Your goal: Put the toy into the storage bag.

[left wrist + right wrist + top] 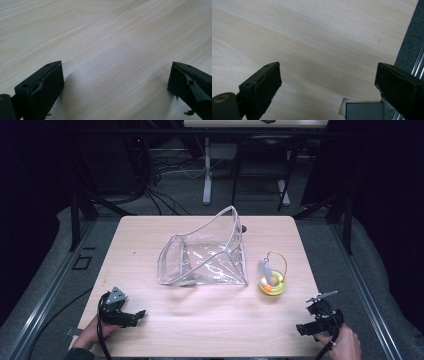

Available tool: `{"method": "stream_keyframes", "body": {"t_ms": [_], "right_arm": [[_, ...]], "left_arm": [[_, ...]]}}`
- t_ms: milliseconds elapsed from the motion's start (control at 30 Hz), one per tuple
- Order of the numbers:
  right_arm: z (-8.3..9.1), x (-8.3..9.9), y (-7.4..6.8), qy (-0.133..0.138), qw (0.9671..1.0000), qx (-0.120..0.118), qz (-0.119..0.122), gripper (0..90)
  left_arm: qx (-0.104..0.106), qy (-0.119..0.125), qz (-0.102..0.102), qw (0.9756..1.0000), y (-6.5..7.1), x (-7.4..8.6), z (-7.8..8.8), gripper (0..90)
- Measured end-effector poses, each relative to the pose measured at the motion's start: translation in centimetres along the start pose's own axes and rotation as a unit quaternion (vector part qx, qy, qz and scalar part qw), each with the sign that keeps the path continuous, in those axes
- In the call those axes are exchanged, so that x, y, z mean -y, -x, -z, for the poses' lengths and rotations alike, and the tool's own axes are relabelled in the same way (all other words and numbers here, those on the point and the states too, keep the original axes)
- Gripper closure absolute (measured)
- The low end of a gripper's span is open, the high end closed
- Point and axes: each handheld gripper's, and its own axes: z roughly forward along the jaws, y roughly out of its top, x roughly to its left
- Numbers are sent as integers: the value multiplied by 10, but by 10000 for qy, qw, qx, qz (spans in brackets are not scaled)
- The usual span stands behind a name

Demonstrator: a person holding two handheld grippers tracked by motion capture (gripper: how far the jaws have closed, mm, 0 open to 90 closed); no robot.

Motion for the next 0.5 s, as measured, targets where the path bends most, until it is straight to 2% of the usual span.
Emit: {"method": "stream_keyframes", "body": {"t_ms": [500], "right_arm": [[0,-2,-1,-98,9999,20,8,49]], "left_arm": [[2,1,-1,10000,0,0,0,2]]}}
